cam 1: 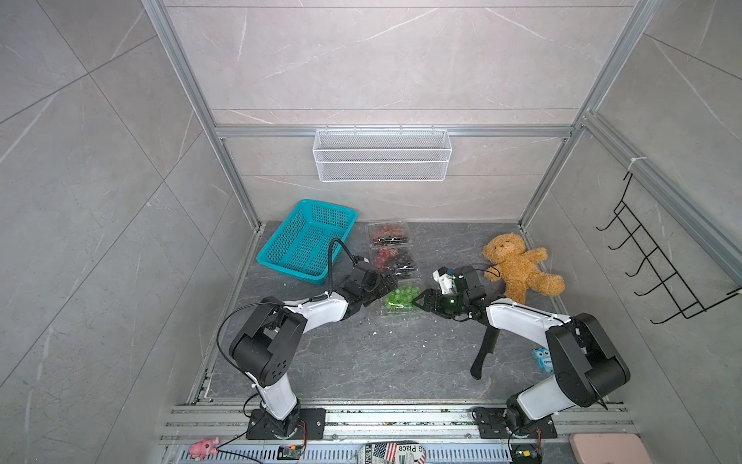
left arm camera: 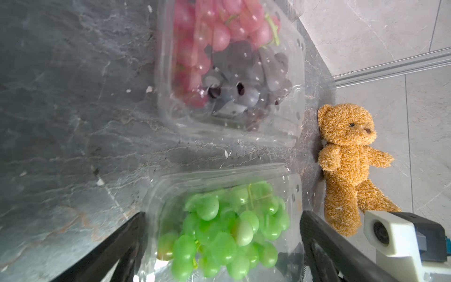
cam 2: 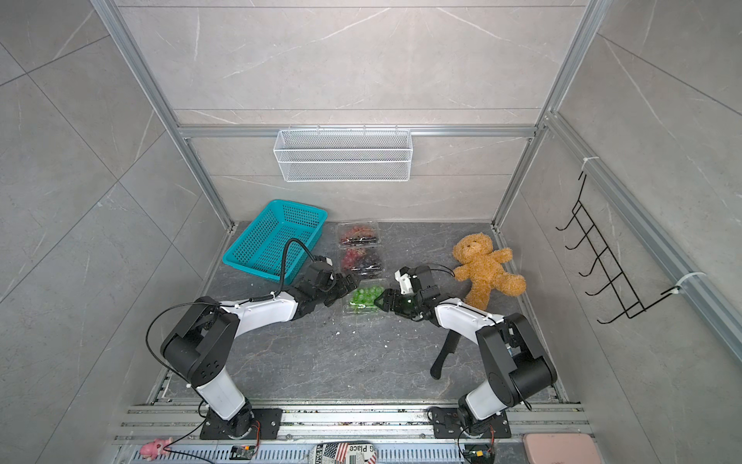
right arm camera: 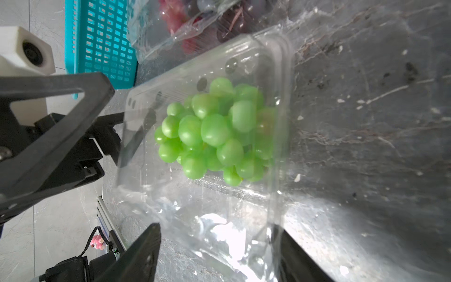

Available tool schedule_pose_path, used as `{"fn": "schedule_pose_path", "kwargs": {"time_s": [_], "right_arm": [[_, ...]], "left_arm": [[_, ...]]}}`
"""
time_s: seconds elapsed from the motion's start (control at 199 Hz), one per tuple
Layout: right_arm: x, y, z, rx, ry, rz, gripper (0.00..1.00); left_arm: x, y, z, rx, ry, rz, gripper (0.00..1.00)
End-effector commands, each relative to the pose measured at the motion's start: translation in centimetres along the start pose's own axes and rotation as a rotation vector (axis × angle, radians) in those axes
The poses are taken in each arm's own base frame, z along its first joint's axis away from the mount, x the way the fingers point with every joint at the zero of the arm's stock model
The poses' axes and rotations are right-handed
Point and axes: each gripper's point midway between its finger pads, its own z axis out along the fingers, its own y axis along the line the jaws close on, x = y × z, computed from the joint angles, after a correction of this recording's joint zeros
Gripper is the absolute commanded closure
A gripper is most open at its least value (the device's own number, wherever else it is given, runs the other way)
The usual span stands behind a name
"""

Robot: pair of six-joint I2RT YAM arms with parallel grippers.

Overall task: Pack grapes into containers
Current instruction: Close the packing box at the center of the board.

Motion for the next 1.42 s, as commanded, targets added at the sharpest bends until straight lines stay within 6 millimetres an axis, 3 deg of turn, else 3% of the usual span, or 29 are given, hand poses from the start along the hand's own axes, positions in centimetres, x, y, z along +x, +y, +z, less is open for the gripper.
{"fn": "schedule_pose_path", "kwargs": {"time_s": [0.0, 0.131, 0.281, 0.492, 0.602, 0.698, 0.858, 1.15, 1.416], "right_arm": [[-0.1, -0.2, -0.4, 0.046, -0.006, -0.023, 0.26], [-0.3, -0.9, -0.7, 0.089, -0.019, -0.028, 0.22], [-0.6, -1.0, -1.0, 0.103, -0.034, -0.039, 0.18], [-1.2, -0.9, -1.2, 0.099, -0.058, -0.05, 0.13], [-1.5, -0.6, -1.3, 0.094, -0.068, -0.056, 0.12], [-1.5, -0.8, -1.2, 0.097, -0.066, -0.052, 0.12], [-1.4, -0.9, -1.0, 0.094, -0.06, -0.046, 0.12], [-1.3, -1.2, -0.8, 0.098, -0.054, -0.045, 0.12], [-1.1, -1.2, -0.2, 0.079, -0.035, -0.031, 0.14]], "left_arm": [[-0.4, -1.2, 0.0, 0.027, 0.019, 0.041, 0.01], [-0.6, 0.7, -1.2, -0.023, 0.021, 0.053, 0.01], [-0.9, 3.1, -3.9, -0.038, 0.0, 0.035, 0.01], [0.6, 2.7, -8.6, 0.158, -0.084, 0.005, 0.03], [2.1, 3.1, -9.5, 0.257, -0.093, -0.046, 0.14], [3.2, 3.9, -9.3, 0.276, -0.09, -0.082, 0.21], [4.4, 3.0, -7.9, 0.326, -0.047, -0.104, 0.4], [5.2, 2.9, -6.1, 0.342, -0.033, -0.14, 0.46], [5.2, 3.3, -7.3, 0.337, -0.057, -0.149, 0.47]]}}
